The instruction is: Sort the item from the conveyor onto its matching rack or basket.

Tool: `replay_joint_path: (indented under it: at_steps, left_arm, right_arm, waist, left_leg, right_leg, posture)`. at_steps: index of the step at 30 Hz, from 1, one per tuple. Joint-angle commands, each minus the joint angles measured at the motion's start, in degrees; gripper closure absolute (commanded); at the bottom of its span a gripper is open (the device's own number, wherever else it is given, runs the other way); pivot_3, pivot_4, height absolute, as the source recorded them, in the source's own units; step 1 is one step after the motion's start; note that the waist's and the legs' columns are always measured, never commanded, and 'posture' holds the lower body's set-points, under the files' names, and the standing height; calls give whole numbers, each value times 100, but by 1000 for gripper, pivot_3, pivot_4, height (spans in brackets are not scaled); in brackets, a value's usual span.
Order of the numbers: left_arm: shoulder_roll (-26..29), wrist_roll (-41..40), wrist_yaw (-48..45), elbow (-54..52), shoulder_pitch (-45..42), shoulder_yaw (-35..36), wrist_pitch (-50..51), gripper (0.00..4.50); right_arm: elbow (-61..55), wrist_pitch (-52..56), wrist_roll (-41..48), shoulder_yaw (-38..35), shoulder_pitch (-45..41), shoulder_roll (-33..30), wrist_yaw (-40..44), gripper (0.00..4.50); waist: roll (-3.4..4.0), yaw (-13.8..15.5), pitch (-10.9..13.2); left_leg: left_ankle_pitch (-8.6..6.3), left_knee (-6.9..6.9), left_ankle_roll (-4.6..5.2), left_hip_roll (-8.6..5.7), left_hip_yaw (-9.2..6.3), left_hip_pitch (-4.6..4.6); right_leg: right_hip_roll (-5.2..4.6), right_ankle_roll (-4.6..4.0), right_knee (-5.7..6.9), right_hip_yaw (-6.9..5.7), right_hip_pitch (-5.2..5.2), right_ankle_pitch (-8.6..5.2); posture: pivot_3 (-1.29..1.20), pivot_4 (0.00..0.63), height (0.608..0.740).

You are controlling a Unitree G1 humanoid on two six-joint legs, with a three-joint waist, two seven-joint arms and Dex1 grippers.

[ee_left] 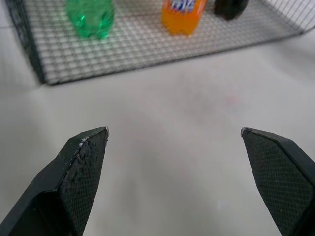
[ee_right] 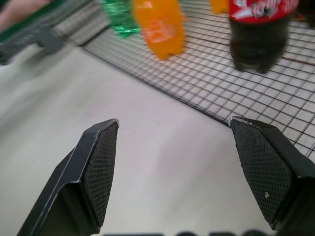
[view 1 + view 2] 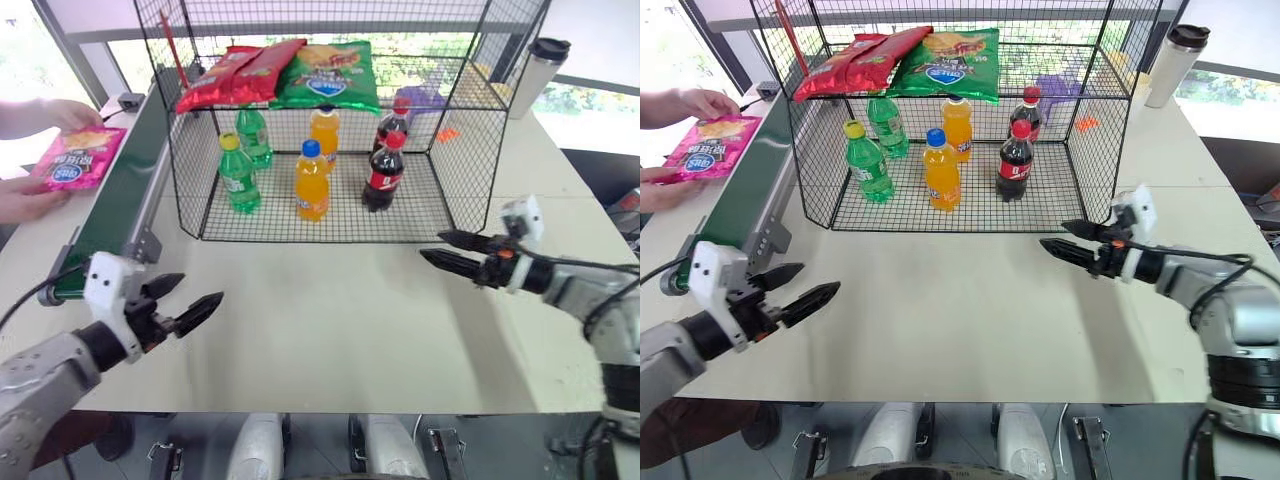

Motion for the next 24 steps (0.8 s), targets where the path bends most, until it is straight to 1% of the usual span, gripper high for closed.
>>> replay_joint_path:
  at_steps: [1,3,6,8,14,17,20,24]
  left_arm:
    - [184,-82,-337,53,-33,429,-77,0]
    - [170,-75,-323,118,-155,425,-118,0]
    - [101,24,-272,183,-284,197,-120,0]
    - [61,50,-200,206,-341,119,-97,0]
    - [-94,-3,-155,220,-438,86,-104,0]
    - [-135,95,-133,236,-436,27,-123,0]
    - [-175,126,-82,231,-473,-30,-143,0]
    - [-228,97,-82,212,-506,-59,-146,0]
  right_arm:
    - [-433,198,350,-62,2,-151,221,809]
    - [-543,198,323,17,36,-154,216,809]
    - [-652,-14,236,78,-5,136,-41,809]
    - [-687,-8,272,80,-15,215,-127,809]
    - [-663,-91,218,120,34,345,-231,809]
    - [-534,-145,195,116,-42,357,-231,11]
    - [-467,-144,224,117,-79,331,-156,11]
    - [-428,-276,53,173,-102,304,-190,11]
  waist:
    - [-1,-1,0]
    - [-1,-1,0]
    - [-2,-4,1]
    - [-2,-2,1]
    - [-4,-2,2]
    - [-4,-1,2]
    - [-4,-3,2]
    - [-4,-5,2]
  left_leg:
    - [0,1,-1,3,0,0]
    - [-1,1,-1,11,3,0]
    - [-1,1,-2,13,11,-1]
    - [-1,-5,-1,13,27,-1]
    - [-6,-6,7,13,63,-3]
    - [-6,-3,6,13,68,-2]
    - [-6,-3,7,12,70,-1]
    - [-6,-4,7,12,71,-1]
  right_leg:
    - [0,-4,-2,0,0,2]
    - [1,-13,-11,0,0,8]
    - [1,-14,-12,2,-3,9]
    - [3,-13,-15,12,-7,9]
    - [4,-10,-20,36,-17,10]
    - [4,-10,-20,37,-17,11]
    - [4,-10,-20,38,-17,11]
    - [5,-10,-20,39,-19,11]
  posture:
    - [0,150,740]
    - [0,150,740]
    - [0,150,740]
    - [0,150,740]
    - [0,150,740]
    - [0,150,740]
    - [0,150,740]
    - [0,150,740]
